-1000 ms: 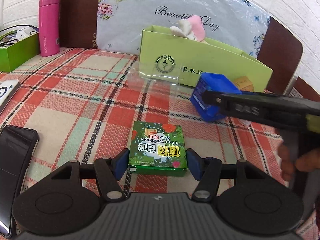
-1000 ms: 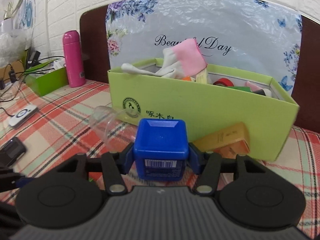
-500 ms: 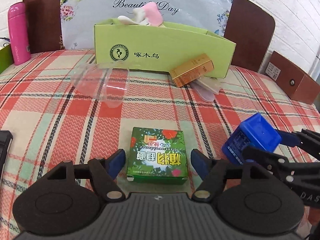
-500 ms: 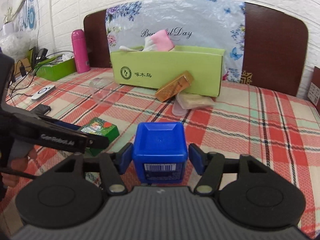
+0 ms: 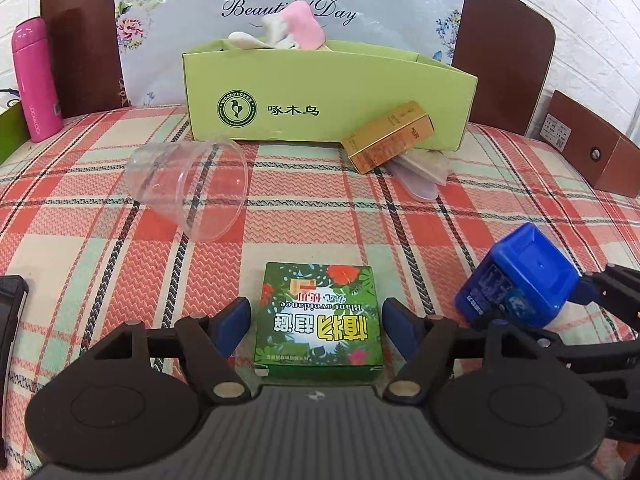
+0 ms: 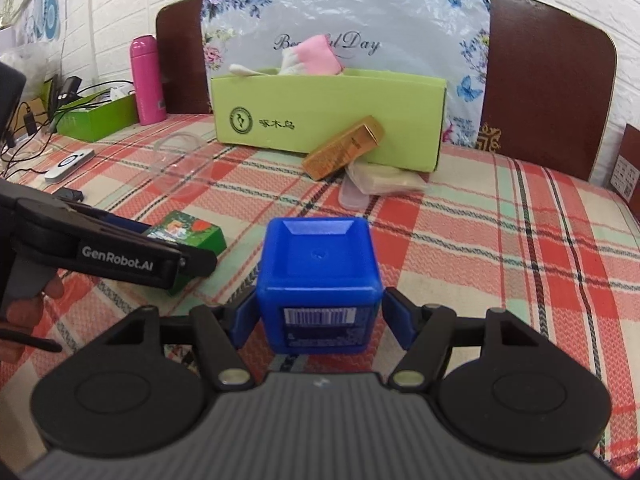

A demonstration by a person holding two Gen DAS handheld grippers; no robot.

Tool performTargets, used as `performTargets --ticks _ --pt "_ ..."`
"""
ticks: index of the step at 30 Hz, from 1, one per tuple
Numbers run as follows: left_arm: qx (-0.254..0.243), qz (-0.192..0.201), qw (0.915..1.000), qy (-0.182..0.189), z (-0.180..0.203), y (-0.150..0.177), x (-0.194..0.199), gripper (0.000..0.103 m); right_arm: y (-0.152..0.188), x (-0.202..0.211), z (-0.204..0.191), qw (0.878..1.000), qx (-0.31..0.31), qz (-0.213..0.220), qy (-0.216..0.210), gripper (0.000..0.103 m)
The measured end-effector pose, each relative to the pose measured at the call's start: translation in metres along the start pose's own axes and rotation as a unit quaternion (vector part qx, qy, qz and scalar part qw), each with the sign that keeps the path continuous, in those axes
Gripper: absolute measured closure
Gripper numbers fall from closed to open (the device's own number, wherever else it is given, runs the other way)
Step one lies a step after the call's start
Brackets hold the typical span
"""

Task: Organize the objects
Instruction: 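Lift both boxes into the lime-green box and release them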

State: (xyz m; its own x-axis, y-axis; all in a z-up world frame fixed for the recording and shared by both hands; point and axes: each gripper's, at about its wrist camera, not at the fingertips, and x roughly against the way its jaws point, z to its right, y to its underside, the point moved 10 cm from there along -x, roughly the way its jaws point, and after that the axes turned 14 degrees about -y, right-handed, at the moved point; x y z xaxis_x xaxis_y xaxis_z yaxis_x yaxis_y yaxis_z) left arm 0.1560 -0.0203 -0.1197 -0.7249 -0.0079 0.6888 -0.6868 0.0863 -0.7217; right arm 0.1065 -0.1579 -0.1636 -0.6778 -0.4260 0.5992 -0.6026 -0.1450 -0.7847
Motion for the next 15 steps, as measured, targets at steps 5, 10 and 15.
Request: performTargets --ticks 5,10,15 --pt "0.009 -0.008 0.9999 -0.006 -0.0009 -0.0013 0.0002 0.027 0.0003 -0.0003 0.0005 1.0 -0.008 0.0 -0.003 0.043" --pt "-0.001 -0.006 0.9999 -0.009 0.001 -0.003 0.0004 0.04 0.0026 -0.0056 -0.0002 1.0 -0.01 -0.011 -0.003 0.048" --pt "0.004 -0.009 1.0 -0.002 -0.0002 -0.0055 0.0002 0.04 0.0018 -0.006 -0.0005 1.0 -0.019 -0.011 -0.012 0.048"
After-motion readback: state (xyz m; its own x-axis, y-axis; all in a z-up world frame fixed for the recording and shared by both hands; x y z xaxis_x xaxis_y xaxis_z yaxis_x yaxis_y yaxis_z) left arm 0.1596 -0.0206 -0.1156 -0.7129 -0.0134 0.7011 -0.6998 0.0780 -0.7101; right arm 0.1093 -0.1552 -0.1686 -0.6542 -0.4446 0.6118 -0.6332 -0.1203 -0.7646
